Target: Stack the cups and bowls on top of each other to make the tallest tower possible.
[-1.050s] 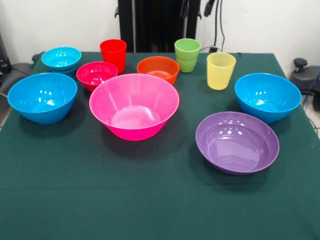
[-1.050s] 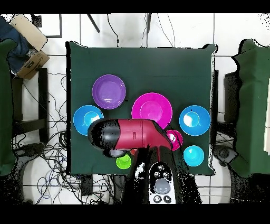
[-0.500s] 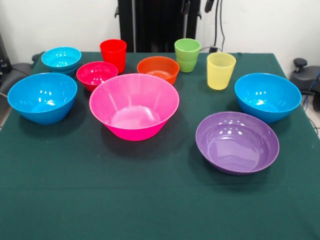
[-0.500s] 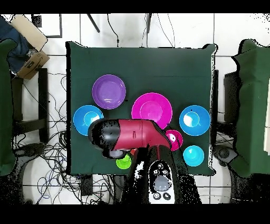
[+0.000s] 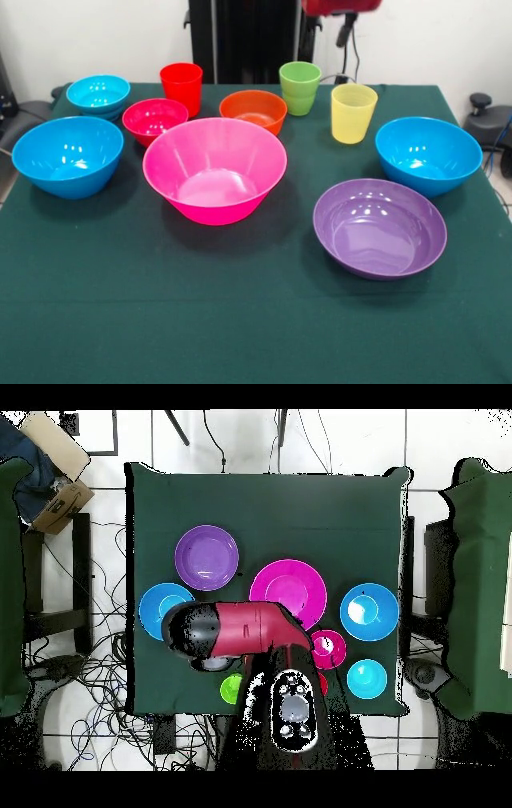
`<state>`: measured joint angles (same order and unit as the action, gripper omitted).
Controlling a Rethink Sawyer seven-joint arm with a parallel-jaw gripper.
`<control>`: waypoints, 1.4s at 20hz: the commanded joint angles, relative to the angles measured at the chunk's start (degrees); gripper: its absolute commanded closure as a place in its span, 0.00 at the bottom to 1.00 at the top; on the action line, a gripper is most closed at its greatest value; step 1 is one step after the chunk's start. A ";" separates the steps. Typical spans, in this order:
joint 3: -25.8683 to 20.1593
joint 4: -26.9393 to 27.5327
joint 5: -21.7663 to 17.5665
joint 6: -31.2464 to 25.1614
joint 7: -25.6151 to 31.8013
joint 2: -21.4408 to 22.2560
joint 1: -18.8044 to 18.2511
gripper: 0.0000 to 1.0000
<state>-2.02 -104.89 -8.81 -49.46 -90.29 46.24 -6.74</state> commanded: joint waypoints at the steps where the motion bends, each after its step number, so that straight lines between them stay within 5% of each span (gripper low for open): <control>1: -4.33 11.27 1.19 3.09 -9.08 -10.71 2.24 0.00; 28: -4.55 30.71 3.68 -16.48 -4.64 -16.07 2.70 0.00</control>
<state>-2.15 -81.74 -5.94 -59.04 -90.29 32.48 -4.81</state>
